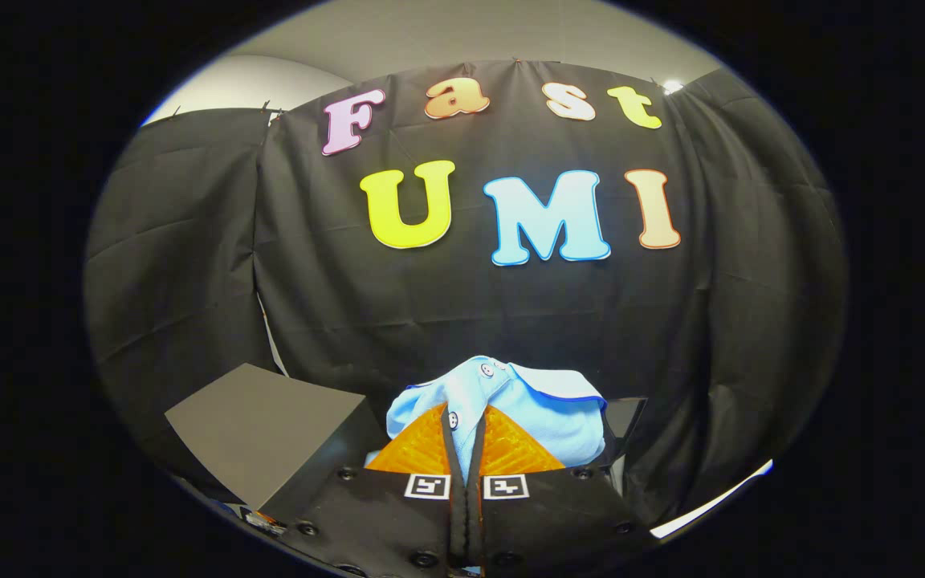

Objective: Put the clothes into the washing machine and then close the washing machine lid.

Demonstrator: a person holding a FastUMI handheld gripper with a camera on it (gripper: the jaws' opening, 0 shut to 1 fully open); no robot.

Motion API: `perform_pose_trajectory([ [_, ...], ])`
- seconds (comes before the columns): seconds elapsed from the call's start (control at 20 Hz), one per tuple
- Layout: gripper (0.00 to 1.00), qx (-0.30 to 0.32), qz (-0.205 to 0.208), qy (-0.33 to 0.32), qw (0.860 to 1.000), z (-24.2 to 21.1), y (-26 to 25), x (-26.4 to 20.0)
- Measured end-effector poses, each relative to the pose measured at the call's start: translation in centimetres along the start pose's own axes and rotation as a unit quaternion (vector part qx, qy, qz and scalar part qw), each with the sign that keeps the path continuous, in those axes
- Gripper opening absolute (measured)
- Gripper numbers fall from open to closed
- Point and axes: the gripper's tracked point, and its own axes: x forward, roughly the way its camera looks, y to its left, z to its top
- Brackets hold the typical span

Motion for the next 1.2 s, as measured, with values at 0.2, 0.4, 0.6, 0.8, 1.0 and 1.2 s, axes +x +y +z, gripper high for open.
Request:
perform_pose_trajectory([
  [0.2, 0.01, -0.007, -0.006, 0.018, 1.000, -2.2, -1.3, 0.7],
  [0.4, 0.01, -0.004, -0.014, 0.042, 0.999, -4.9, -2.4, 1.6],
  [0.6, 0.01, -0.006, -0.021, 0.070, 0.997, -8.3, -3.2, 2.4],
  [0.8, 0.01, -0.017, -0.026, 0.096, 0.995, -11.3, -3.7, 3.3],
  [1.0, 0.02, -0.028, -0.028, 0.120, 0.992, -14.2, -3.9, 4.1],
  [1.2, 0.02, -0.030, -0.034, 0.142, 0.989, -16.7, -4.3, 4.8],
])
